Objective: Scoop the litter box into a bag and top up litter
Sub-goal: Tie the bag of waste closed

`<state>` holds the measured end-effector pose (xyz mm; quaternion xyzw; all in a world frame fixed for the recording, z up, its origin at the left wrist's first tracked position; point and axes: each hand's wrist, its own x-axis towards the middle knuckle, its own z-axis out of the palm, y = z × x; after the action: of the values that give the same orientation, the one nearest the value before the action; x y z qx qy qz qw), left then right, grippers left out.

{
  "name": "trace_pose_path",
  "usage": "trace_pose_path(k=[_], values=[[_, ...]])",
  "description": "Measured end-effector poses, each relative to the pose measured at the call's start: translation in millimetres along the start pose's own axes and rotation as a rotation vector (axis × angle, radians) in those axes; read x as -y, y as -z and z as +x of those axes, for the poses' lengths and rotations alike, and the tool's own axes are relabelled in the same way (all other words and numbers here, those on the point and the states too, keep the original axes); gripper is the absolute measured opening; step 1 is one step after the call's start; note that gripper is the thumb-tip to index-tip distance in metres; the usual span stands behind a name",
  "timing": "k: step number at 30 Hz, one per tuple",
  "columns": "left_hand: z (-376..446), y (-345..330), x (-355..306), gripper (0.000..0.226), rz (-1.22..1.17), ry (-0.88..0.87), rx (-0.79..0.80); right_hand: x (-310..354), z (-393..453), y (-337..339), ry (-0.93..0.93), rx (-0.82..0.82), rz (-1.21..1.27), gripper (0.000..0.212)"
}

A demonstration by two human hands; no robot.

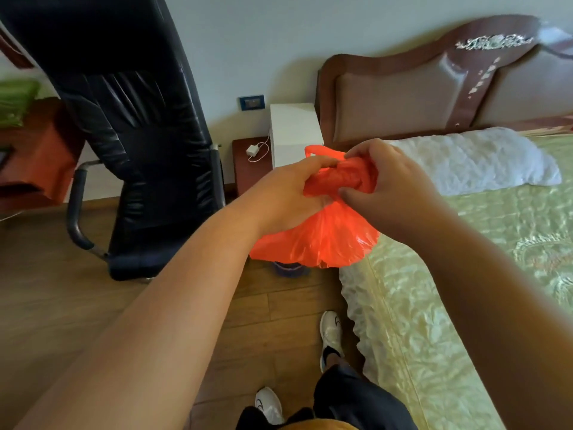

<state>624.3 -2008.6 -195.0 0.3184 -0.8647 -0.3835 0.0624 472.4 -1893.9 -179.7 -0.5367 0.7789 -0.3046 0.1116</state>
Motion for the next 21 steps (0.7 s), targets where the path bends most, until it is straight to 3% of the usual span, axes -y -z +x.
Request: trace_pose_path(k=[10, 21], values=[[119, -11, 45, 0.048, 0.117, 0.194, -0.173, -66, 134, -47, 0.062, 0.147, 0.068, 0.046], [217, -44, 153, 0.049, -0.014, 0.235, -0.134, -137, 216, -150, -0.045, 0.228, 0.111, 0.042]])
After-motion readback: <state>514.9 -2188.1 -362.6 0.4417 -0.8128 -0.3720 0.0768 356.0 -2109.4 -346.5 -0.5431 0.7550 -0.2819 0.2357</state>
